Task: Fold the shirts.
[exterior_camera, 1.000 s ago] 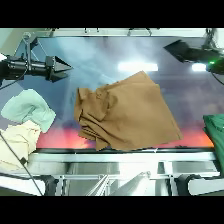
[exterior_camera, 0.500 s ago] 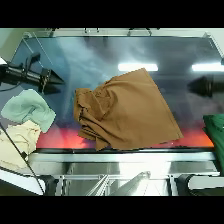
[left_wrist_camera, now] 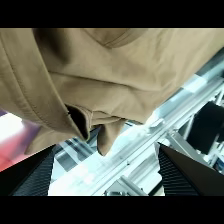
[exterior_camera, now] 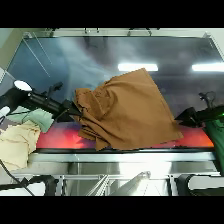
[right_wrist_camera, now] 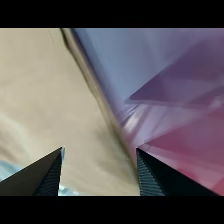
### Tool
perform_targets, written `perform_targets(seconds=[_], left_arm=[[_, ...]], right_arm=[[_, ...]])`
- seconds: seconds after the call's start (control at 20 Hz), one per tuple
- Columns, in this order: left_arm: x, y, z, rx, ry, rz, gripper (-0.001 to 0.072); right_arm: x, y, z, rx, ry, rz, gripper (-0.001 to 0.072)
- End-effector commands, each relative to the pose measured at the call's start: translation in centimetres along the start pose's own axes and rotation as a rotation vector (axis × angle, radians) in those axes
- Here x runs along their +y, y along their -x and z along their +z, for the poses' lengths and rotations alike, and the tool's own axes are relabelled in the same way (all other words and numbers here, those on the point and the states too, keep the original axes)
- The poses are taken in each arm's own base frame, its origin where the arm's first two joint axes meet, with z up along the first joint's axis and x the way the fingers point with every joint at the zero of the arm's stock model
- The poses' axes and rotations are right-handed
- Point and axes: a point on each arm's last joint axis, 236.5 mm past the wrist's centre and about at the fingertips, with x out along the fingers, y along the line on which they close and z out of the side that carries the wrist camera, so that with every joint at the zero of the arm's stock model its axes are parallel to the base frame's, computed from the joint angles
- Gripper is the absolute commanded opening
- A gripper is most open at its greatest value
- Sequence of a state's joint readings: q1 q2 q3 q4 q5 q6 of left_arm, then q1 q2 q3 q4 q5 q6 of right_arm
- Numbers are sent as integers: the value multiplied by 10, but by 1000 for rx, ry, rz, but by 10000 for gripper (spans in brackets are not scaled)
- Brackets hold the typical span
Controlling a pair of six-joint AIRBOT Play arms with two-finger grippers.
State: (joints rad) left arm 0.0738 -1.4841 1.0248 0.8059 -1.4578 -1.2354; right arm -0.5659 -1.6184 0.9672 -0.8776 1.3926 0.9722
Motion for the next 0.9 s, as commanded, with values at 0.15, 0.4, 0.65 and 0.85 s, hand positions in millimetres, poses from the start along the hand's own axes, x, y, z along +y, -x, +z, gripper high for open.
perform_targets(seconds=[0.15, 0.4, 0.65, 0.85], left_arm=[[-12, -46, -9, 0, -65, 69, 693], [-3, -54, -19, 49, -94, 143, 692], [26, -29, 1, -47, -19, 171, 692], [36, -21, 37, -200, -23, 208, 691]], right_arm=[[2, -41, -26, 159, 28, -17, 502], [7, -48, -31, 192, 50, -23, 437], [7, -48, -31, 192, 45, -23, 437], [8, -48, -32, 199, 41, -18, 351]])
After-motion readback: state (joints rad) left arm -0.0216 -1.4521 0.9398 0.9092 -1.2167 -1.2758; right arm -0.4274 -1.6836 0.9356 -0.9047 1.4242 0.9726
